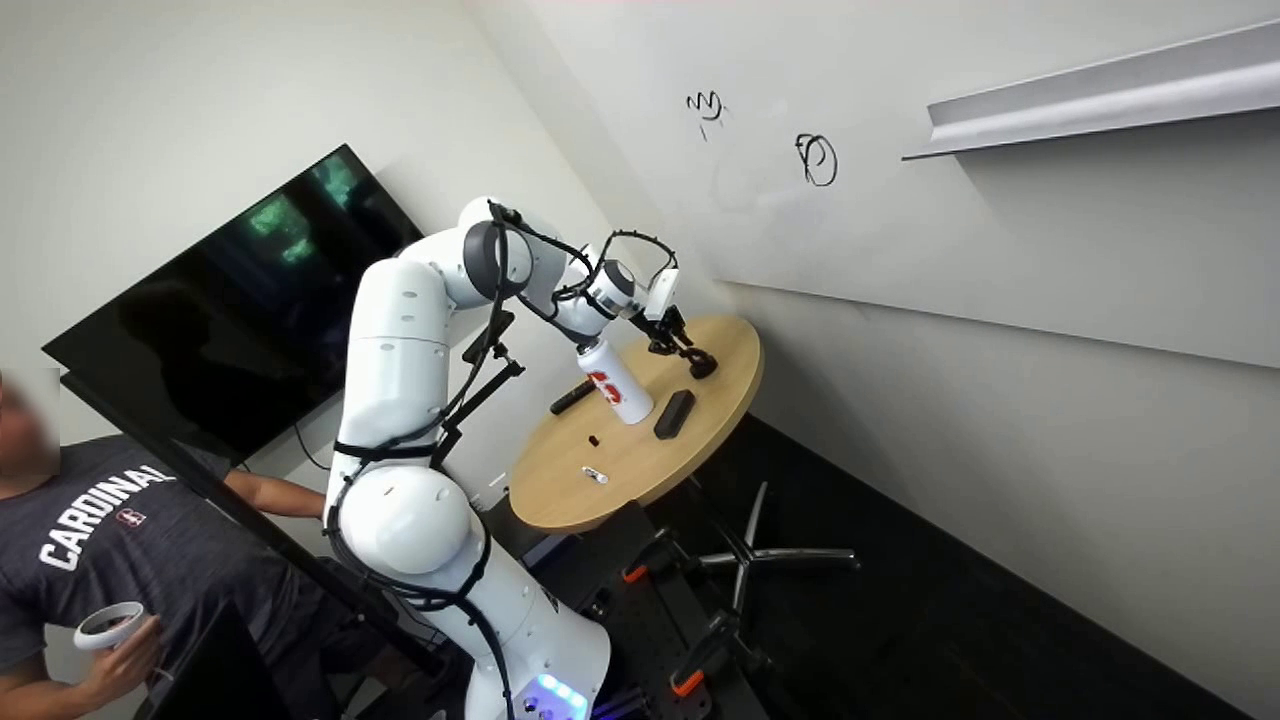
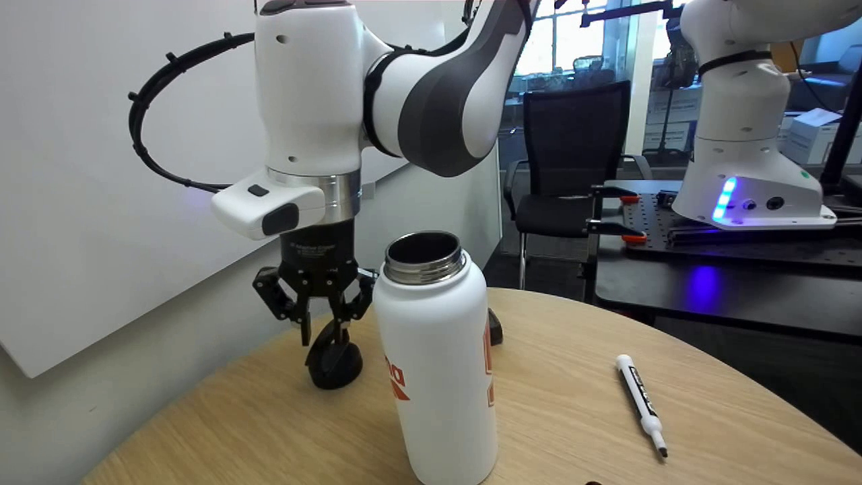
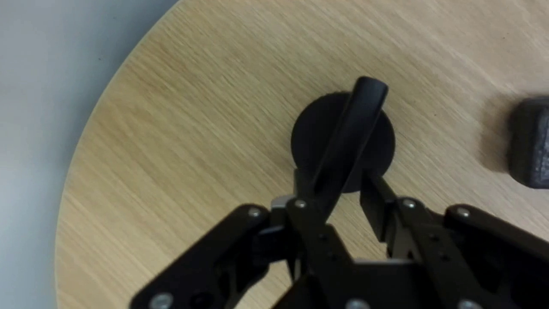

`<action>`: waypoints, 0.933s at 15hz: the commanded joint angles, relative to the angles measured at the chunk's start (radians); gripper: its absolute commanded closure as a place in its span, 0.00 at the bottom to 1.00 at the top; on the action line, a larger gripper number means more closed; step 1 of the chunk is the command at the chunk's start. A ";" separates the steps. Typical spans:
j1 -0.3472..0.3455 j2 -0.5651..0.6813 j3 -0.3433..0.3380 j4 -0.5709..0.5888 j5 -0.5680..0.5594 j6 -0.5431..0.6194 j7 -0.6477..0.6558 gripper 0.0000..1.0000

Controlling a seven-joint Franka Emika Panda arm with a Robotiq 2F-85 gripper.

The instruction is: Take the lid off of the bottle and put it on the table

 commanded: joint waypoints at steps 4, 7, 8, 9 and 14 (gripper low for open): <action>0.000 -0.086 -0.005 -0.051 0.008 0.031 0.031 0.10; -0.006 -0.149 -0.001 -0.071 0.013 0.005 0.041 0.00; -0.006 -0.177 -0.001 -0.079 0.017 -0.018 0.042 0.00; -0.012 -0.199 0.003 -0.088 0.022 -0.028 0.037 0.00; -0.028 -0.344 0.016 -0.146 0.107 -0.154 0.040 0.00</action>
